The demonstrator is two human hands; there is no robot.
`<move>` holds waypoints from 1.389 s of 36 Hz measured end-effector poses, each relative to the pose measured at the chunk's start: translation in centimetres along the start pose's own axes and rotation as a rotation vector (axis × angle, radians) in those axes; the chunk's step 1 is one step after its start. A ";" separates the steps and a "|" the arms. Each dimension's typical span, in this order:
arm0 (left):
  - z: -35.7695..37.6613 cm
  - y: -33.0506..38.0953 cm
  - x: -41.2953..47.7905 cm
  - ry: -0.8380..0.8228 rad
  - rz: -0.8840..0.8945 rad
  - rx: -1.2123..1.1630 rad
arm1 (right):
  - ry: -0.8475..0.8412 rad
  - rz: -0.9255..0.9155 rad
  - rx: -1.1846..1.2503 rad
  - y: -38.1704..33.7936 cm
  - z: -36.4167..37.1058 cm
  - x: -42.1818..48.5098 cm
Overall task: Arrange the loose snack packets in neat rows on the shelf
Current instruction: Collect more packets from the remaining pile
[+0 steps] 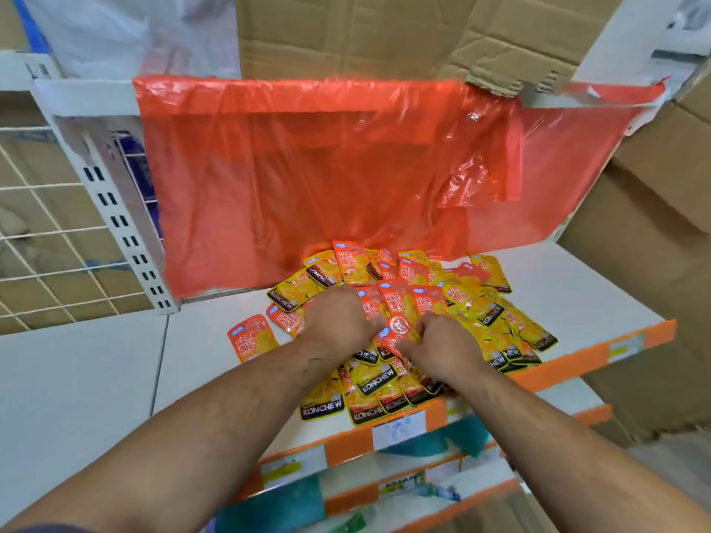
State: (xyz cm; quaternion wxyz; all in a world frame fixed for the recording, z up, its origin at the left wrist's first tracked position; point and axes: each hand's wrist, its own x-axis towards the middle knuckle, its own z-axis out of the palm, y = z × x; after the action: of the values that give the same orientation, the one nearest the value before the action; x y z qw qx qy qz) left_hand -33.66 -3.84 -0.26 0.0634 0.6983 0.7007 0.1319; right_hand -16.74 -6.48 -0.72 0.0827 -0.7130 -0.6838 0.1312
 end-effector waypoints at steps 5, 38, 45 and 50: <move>-0.1 1.4 0.0 -0.056 -0.133 -0.143 | -0.036 -0.046 0.034 0.9 0.0 0.7; -8.5 -26.6 -15.8 0.289 -0.775 -0.917 | -0.486 -0.350 0.550 -25.2 7.1 -5.9; -11.2 -34.8 -20.2 0.296 -0.784 -0.824 | -0.521 -0.315 0.620 -32.9 10.8 -9.4; -12.1 -38.4 -20.9 0.269 -0.806 -0.761 | -0.542 -0.289 0.686 -36.2 11.9 -10.7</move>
State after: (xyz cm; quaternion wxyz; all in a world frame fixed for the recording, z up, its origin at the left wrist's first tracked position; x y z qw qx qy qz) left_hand -73.56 -25.45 -1.15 0.2661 0.2808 0.8168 0.4279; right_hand -55.16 -16.07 -0.53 0.1495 -0.4817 -0.6902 0.5189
